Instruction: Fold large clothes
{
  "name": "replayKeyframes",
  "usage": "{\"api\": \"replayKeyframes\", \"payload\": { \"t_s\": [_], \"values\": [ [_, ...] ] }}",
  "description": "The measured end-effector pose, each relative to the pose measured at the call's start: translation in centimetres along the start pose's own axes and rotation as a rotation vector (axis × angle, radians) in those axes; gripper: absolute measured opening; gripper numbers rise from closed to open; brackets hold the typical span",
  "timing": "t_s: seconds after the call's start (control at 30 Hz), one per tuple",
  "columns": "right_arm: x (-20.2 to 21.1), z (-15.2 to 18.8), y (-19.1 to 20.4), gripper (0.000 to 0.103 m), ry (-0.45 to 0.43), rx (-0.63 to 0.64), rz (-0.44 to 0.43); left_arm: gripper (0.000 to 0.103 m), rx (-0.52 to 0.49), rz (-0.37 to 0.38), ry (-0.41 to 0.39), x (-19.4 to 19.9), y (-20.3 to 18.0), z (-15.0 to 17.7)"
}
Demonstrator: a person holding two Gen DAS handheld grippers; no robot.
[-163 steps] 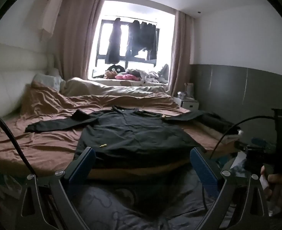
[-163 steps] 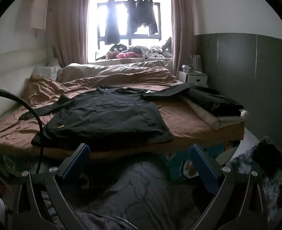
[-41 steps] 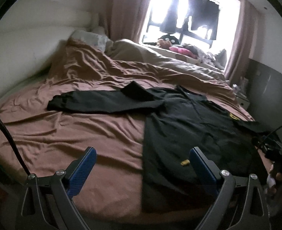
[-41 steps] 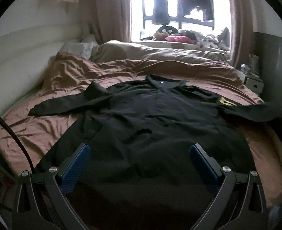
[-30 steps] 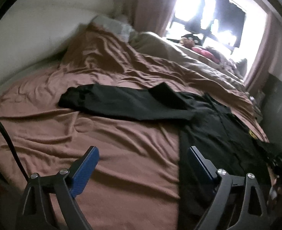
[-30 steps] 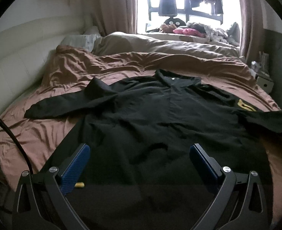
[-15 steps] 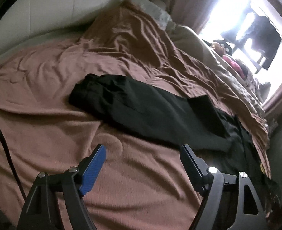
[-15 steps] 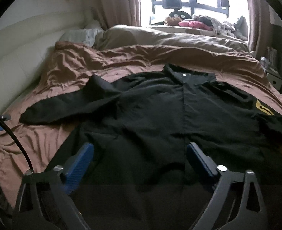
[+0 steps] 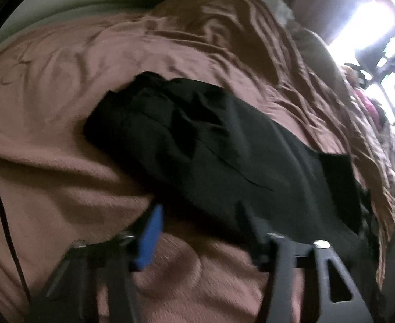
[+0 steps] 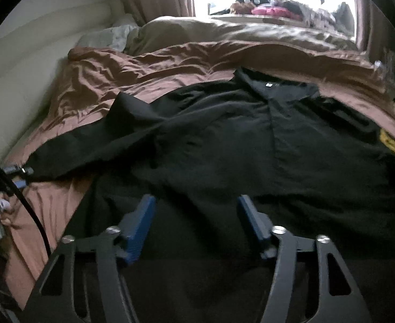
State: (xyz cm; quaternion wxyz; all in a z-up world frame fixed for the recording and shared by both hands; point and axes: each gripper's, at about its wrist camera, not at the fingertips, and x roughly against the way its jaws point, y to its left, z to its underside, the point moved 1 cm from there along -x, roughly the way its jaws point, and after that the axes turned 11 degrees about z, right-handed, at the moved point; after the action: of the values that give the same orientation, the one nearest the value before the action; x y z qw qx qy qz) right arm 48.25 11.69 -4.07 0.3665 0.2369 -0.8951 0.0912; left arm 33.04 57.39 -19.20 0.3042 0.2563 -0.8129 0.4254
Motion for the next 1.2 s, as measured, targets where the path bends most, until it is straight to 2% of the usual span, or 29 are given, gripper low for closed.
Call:
{"api": "replayKeyframes", "payload": {
  "t_s": [0.03, 0.07, 0.1, 0.17, 0.3, 0.43, 0.53, 0.77, 0.9, 1.0, 1.07, 1.1, 1.13, 1.2],
  "values": [
    [-0.6, -0.4, -0.4, 0.047, 0.007, -0.015, -0.015, 0.032, 0.008, 0.005, -0.006, 0.0, 0.0, -0.2],
    [-1.4, -0.9, -0.5, 0.045, 0.017, -0.031, -0.03, 0.018, 0.021, 0.014, -0.011, 0.2, 0.0, -0.5],
    [-2.3, -1.6, -0.5, 0.041, 0.033, -0.05, -0.045, 0.012, 0.029, 0.018, -0.019, 0.4, -0.1, -0.9],
    [-4.0, -2.9, -0.5, 0.039, 0.045, -0.085, -0.071, 0.006, 0.028, 0.038, -0.045, 1.2, -0.7, -1.4],
    [-6.8, -4.8, 0.4, 0.039, 0.047, -0.11, -0.089, 0.002, -0.033, 0.077, -0.11, 3.8, -2.9, -2.8],
    [-10.9, -6.0, 1.9, 0.023, 0.106, -0.138, -0.145, 0.001, -0.066, 0.107, -0.157, 6.1, -4.8, -4.5],
    [-13.8, -7.1, 2.6, 0.017, 0.127, -0.156, -0.153, 0.001, -0.104, 0.139, -0.192, 7.7, -6.7, -5.6],
    [-20.1, -9.0, 3.8, 0.015, 0.225, -0.229, -0.213, 0.0, -0.194, 0.214, -0.241, 10.4, -12.2, -7.2],
    [-21.0, -9.8, 3.6, 0.013, 0.259, -0.239, -0.22, 0.0, -0.259, 0.264, -0.263, 12.1, -16.4, -7.5],
    [-19.3, -10.2, 2.4, 0.016, 0.254, -0.282, -0.306, 0.0, -0.308, 0.321, -0.279, 13.0, -20.0, -7.7],
    [-17.9, -10.3, 1.4, 0.022, 0.244, -0.291, -0.318, 0.0, -0.333, 0.363, -0.287, 13.5, -22.4, -7.5],
    [-17.0, -10.3, 0.6, 0.037, 0.23, -0.3, -0.328, 0.0, -0.345, 0.377, -0.29, 13.7, -23.4, -7.4],
    [-16.1, -10.1, -0.4, 0.058, 0.208, -0.311, -0.337, 0.0, -0.367, 0.401, -0.294, 14.0, -25.1, -7.2],
    [-14.2, -9.8, -2.3, 0.071, 0.166, -0.324, -0.334, 0.0, -0.396, 0.435, -0.295, 14.4, -27.5, -6.8]
  ]
}}
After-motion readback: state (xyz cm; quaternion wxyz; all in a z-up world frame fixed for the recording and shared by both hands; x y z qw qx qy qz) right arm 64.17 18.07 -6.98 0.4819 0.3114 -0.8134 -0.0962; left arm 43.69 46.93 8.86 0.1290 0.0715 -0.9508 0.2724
